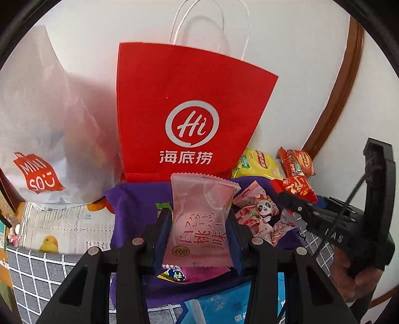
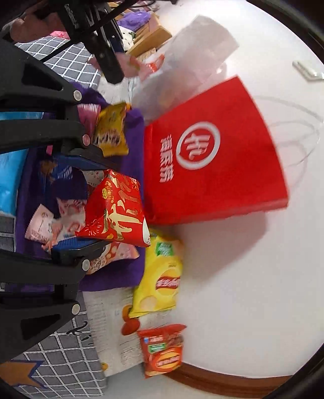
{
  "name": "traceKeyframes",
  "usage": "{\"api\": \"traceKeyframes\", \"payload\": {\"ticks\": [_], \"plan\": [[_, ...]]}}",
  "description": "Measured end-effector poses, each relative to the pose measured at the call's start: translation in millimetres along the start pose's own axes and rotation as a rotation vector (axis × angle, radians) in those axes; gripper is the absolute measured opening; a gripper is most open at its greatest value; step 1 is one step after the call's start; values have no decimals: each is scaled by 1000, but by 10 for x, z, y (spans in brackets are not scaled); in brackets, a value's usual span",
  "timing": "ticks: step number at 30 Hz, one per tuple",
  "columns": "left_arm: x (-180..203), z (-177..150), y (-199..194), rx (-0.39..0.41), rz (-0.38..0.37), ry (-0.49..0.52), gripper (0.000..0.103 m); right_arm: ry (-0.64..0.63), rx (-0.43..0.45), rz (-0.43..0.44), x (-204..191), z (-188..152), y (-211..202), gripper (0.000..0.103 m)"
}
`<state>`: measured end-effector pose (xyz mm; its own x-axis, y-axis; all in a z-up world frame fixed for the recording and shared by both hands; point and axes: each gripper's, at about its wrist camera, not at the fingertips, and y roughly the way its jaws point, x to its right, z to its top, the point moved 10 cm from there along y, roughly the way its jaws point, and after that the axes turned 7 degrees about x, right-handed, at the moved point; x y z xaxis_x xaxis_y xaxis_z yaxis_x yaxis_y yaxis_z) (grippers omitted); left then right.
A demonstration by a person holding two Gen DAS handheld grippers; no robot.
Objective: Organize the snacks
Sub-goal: 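Carry the red packet and pink peach candy over the purple towel with both tools, then lower both candies onto the towel and open both tools to release them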
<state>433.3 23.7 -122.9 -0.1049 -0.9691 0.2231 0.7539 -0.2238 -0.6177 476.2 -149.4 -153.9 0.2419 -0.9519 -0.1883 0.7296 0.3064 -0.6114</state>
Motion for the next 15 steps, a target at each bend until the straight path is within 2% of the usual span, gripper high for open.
{"api": "traceKeyframes", "payload": {"ticks": [3, 6, 15], "plan": [[-25, -26, 53, -8, -6, -11, 40, 35, -23, 22, 88, -44, 68, 46], [-47, -36, 109, -16, 2, -13, 40, 34, -33, -7, 165, -61, 105, 46], [-2, -83, 176, -34, -10, -7, 40, 18, -44, -17, 163, -91, 142, 46]]}}
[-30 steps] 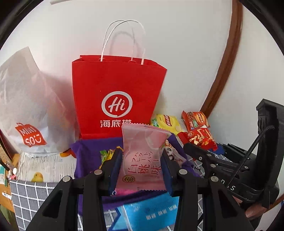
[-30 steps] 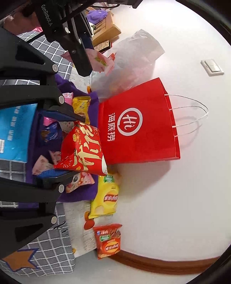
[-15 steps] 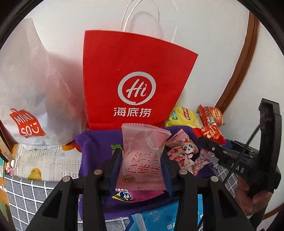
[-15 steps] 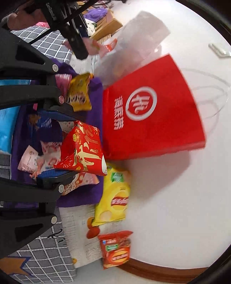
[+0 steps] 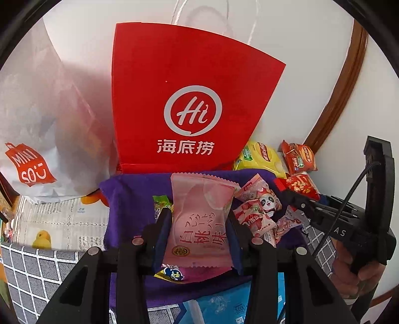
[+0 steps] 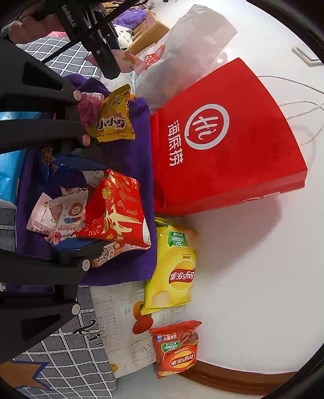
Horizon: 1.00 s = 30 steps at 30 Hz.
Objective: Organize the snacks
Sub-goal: 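Lower both candies onto the towel and open both tools to release them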
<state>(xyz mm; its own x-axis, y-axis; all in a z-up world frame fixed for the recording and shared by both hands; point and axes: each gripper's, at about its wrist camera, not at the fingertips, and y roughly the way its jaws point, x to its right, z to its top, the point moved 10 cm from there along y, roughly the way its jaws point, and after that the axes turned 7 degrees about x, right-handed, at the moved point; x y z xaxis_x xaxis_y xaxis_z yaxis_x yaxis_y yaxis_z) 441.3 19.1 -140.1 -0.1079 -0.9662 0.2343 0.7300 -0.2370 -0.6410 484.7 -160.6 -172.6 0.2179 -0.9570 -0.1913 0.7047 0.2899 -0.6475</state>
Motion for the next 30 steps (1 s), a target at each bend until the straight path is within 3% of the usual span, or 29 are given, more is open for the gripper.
{"api": "traceKeyframes", "payload": {"ticks": [15, 24, 30], "plan": [[-28, -22, 33, -10, 11, -8, 40, -27, -29, 2, -44, -75, 53, 46], [-197, -1, 41, -8, 28, -76, 40, -26, -40, -1, -25, -94, 71, 46], [-159, -43, 104, -28, -6, -100, 40, -41, -71, 14, -91, -171, 160, 46]]}}
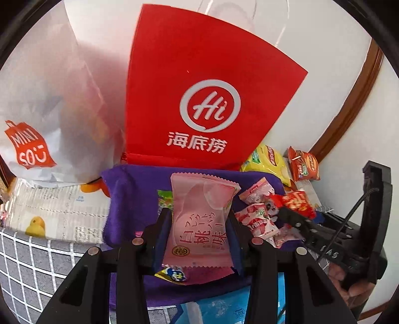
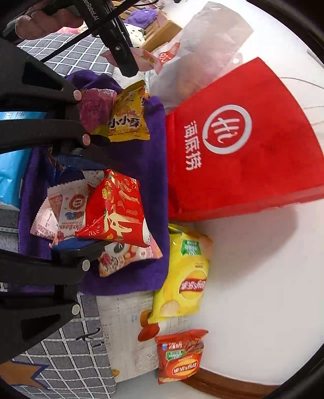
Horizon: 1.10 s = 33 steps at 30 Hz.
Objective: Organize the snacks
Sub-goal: 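Lower both candies onto the towel and open both tools to release them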
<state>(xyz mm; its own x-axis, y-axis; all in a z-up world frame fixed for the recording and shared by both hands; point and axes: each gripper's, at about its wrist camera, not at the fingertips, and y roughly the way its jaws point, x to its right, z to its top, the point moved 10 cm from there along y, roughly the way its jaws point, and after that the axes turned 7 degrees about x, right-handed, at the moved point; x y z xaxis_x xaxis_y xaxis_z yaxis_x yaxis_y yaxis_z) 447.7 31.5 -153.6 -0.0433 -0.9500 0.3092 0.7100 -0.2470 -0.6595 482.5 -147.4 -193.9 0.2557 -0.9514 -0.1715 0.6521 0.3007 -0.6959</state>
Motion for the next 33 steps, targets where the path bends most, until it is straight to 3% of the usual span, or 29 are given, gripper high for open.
{"api": "traceKeyframes", "payload": {"ticks": [19, 33], "plan": [[254, -227, 266, -72, -35, 33, 41, -28, -86, -21, -45, -194, 283, 47], [207, -340, 451, -102, 9, 26, 41, -25, -91, -58, 49, -189, 272, 49]]}}
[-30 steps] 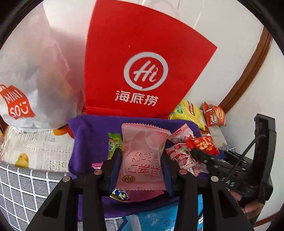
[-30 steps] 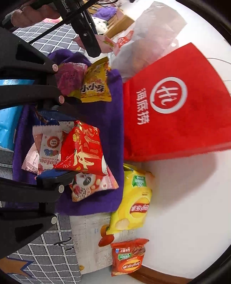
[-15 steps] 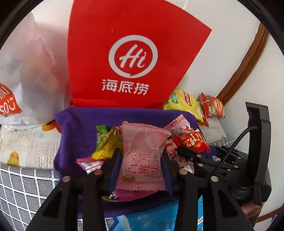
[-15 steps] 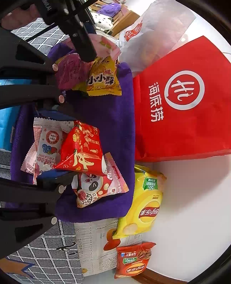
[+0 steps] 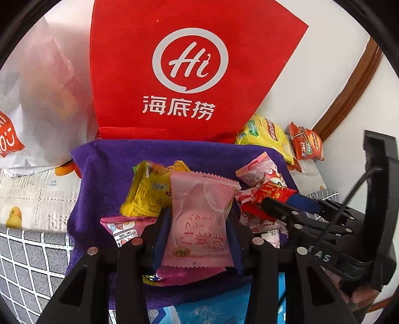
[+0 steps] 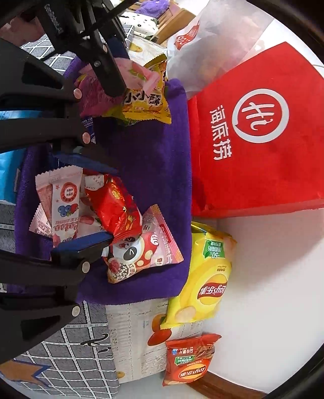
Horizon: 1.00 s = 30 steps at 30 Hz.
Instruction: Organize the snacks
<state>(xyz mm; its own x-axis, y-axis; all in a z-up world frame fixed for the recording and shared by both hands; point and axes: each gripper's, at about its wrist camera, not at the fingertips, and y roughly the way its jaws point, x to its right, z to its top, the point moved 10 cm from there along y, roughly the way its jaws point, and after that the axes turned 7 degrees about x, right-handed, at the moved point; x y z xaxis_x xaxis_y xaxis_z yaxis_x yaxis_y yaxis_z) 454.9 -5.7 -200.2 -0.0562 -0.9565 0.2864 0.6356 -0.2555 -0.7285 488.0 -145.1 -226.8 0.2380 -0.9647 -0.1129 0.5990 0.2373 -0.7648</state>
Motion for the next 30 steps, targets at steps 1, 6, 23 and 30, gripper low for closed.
{"api": "traceKeyframes", "payload": {"ticks": [1, 6, 23, 30], "plan": [[-7, -5, 13, -2, 2, -4, 41, 2, 3, 5, 1, 7, -13, 51], [-37, -9, 38, 2, 3, -24, 42, 1, 34, 12, -10, 66, -105, 57], [134, 136, -434, 52, 48, 54, 80, 43, 142, -29, 94, 213, -707, 57], [315, 123, -883, 112, 42, 67, 90, 74, 159, -33, 86, -2, -1262, 57]]}}
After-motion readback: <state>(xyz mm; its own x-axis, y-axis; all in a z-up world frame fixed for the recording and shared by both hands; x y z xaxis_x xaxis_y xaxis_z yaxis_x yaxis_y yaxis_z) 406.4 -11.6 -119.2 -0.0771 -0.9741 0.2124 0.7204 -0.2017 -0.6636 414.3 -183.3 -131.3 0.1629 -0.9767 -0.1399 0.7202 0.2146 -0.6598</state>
